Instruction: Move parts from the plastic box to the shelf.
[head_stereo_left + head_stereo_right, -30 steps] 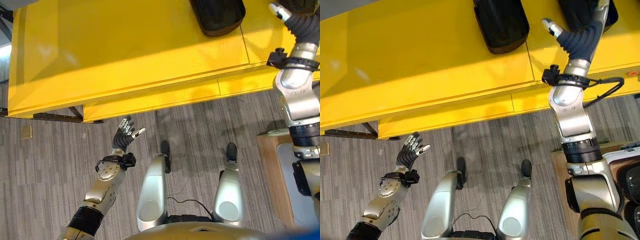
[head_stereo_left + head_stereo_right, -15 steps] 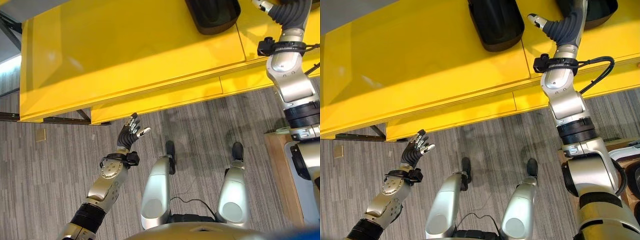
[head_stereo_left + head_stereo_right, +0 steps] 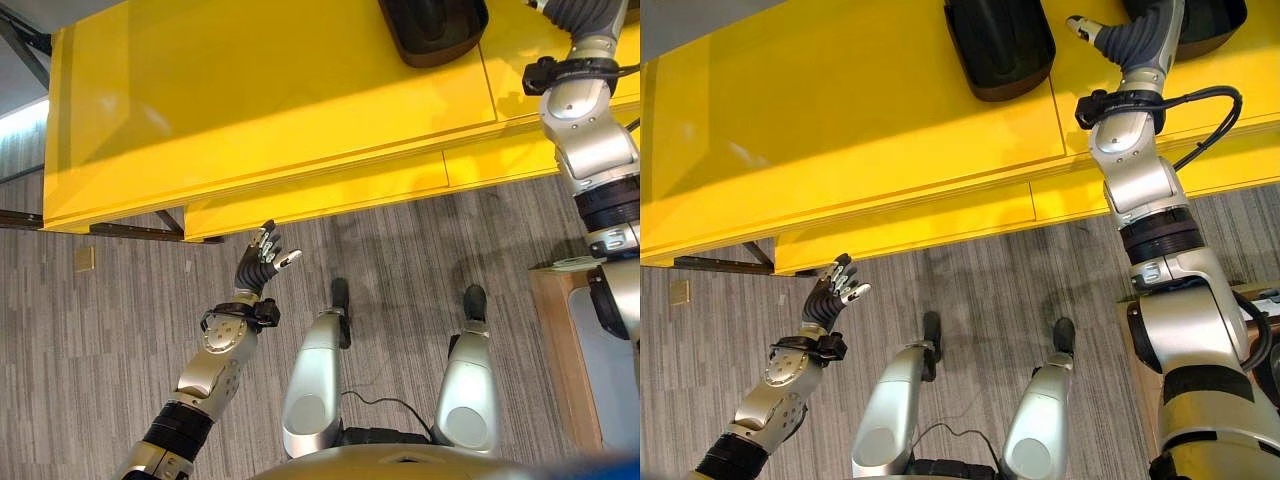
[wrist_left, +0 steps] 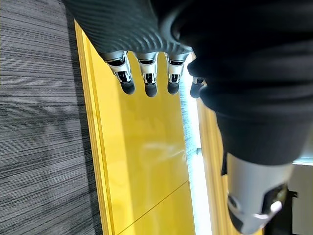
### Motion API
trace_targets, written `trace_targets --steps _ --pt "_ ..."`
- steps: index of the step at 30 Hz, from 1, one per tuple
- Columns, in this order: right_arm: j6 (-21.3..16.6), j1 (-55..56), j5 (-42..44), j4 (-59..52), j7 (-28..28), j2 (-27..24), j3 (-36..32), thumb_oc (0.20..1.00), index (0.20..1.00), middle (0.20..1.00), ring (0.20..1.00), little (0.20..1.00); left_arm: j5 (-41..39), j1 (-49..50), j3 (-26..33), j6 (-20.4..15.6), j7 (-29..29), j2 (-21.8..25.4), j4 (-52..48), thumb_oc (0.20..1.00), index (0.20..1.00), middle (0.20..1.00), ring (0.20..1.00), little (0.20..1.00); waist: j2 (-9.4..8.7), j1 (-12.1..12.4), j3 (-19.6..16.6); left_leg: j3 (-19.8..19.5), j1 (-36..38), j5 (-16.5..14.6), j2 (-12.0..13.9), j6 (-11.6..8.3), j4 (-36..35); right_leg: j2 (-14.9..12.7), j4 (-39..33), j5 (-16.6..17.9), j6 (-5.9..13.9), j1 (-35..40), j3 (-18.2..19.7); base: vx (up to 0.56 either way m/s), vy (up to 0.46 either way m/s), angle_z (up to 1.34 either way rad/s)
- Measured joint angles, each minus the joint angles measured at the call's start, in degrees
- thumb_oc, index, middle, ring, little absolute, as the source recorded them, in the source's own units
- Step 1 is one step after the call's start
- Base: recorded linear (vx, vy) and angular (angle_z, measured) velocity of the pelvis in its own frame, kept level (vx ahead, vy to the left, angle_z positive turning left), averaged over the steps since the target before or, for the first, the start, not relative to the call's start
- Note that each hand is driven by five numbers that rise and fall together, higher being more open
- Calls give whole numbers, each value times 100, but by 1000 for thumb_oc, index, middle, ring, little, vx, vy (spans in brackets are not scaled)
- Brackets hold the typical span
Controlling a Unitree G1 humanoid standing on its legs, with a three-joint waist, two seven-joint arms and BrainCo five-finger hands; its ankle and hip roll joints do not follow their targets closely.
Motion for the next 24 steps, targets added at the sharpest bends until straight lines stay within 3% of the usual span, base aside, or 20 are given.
trace_targets --steps 7,24 --pt "14 -241 -9 1 2 -22 88 1000 1000 1000 1000 1000 -38 -68 -15 -9 15 -8 2 1000 1000 1000 1000 1000 -10 138 5 -50 -109 13 1 -9 20 15 26 -8 -7 -53 -54 7 -5 4" --pt "81 -700 0 563 13 -22 445 1000 1000 1000 1000 1000 -103 -123 -47 -96 142 -2 3 1000 1000 1000 1000 1000 -246 286 118 -214 -315 23 -7 -8 123 24 148 -75 -40 -137 -197 6 2 3"
